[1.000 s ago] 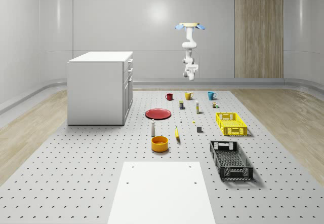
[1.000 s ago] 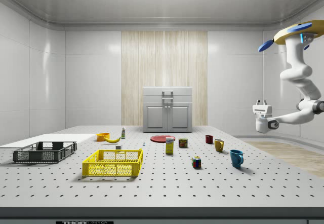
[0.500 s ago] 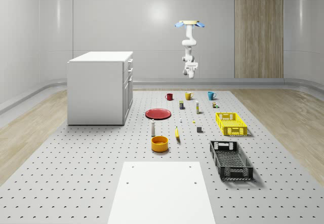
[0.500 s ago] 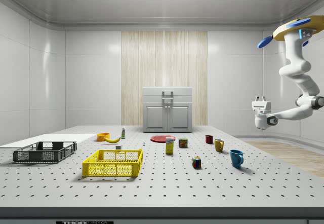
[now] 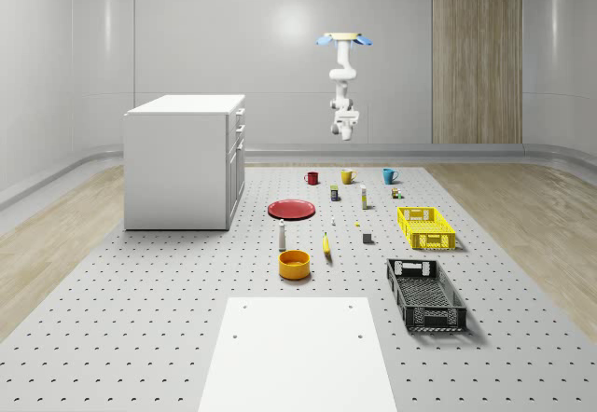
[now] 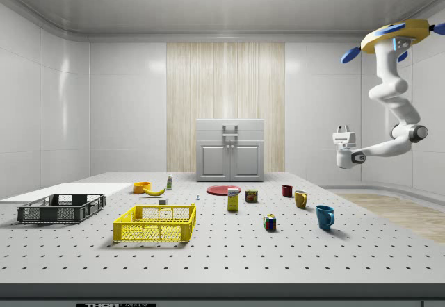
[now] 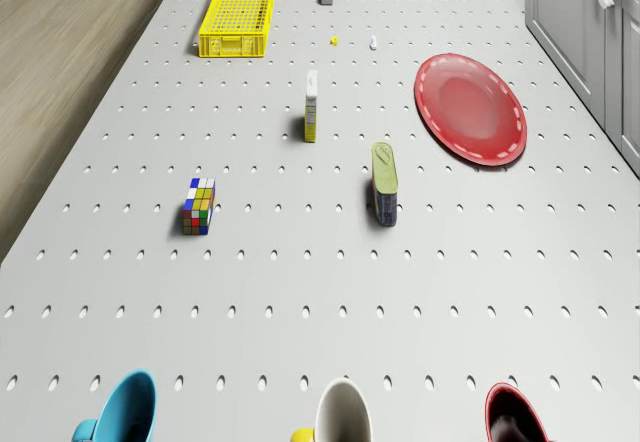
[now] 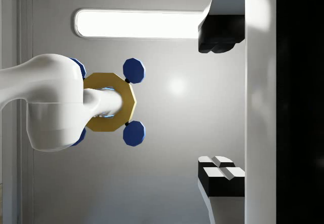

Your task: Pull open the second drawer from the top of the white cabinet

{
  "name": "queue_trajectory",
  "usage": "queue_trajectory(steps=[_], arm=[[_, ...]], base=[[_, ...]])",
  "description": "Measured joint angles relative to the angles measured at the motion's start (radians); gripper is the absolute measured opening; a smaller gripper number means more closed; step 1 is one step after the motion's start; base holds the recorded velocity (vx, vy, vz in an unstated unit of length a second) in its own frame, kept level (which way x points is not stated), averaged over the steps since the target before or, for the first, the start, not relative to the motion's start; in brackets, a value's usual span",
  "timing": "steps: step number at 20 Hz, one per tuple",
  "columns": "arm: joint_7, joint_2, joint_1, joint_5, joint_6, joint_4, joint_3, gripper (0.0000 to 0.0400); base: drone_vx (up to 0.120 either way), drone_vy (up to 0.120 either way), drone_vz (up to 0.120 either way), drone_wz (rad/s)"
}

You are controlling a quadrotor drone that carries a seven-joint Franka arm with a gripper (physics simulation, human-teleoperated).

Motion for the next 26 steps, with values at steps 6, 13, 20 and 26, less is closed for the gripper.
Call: queue_trajectory(steps=[6,13,20,26], arm=[[-0.05,-0.002,0.046,0.34,-0.004,-0.041,-0.218,0.0305],[-0.136,-0.029,0.168,0.846,-0.004,-0.239,-0.552,0.0305],[-0.159,-0.066,0.256,0.992,0.021,-0.332,-0.671,0.0301],[-0.156,-0.096,0.31,1.016,0.05,-0.36,-0.717,0.03]], base=[[0.12,-0.12,0.0,0.0],[0.12,-0.12,0.0,0.0],[0.12,-0.12,0.0,0.0],[0.12,-0.12,0.0,0.0]])
